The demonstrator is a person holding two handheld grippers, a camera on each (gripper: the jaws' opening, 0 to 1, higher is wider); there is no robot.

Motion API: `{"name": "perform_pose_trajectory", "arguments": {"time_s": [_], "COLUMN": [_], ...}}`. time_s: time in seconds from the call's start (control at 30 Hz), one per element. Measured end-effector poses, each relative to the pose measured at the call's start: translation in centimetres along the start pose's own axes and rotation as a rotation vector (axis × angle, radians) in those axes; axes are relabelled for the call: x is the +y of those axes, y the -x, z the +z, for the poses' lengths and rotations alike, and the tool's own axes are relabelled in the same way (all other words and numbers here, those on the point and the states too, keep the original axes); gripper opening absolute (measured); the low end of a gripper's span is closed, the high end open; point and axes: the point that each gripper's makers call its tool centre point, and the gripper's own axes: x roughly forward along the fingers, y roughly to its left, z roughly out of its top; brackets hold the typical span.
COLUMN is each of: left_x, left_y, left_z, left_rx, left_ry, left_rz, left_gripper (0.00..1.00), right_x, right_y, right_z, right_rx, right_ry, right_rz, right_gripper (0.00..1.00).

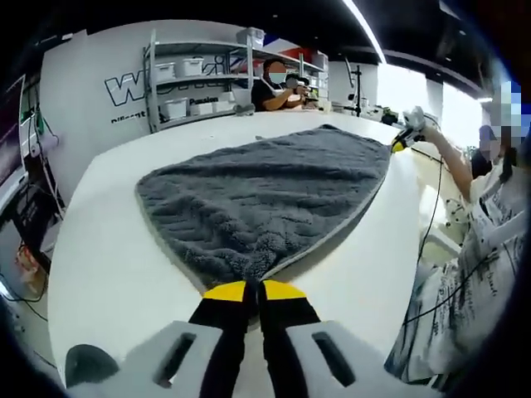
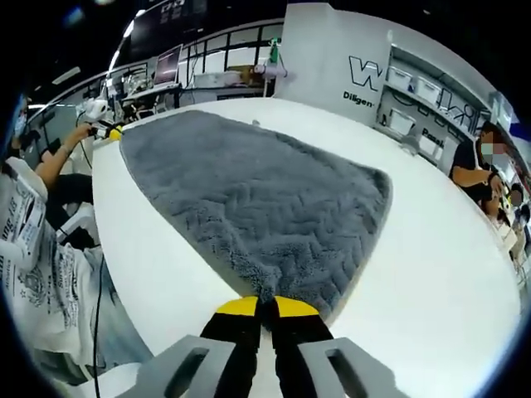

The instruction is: Fold the towel on the table until its edges align and the towel forms a compact rectangular stack.

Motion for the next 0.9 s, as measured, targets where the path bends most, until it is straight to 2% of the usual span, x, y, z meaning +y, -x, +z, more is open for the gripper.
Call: {"name": "perform_pose_trajectory", "arguments": {"time_s": [0.3,0.67,0.9], "left_x": [-0.4,-1.1,-2.8], "left_y": [0.1,1.4,1.8], "left_z": [-0.6,-1.1,-1.7], "left_rx": [0.060,0.059,0.075], "left_ry": [0.007,0.029,0.024], "left_rz": [-0.018,-0.051,-0.060], "left_gripper": [0.06,0.06,0.06], "right_x": [0.4,1.2,1.9], "right_y": [0.8,2.0,2.8], "right_z": [-0.7,-1.4,-1.9], "right_rx": [-0.025,-0.035,-0.022], "right_ry": [-0.017,-0.012,0.006], "right_rz": [0.020,0.032,0.032], "right_gripper": [0.05,0.04,0.04]}}
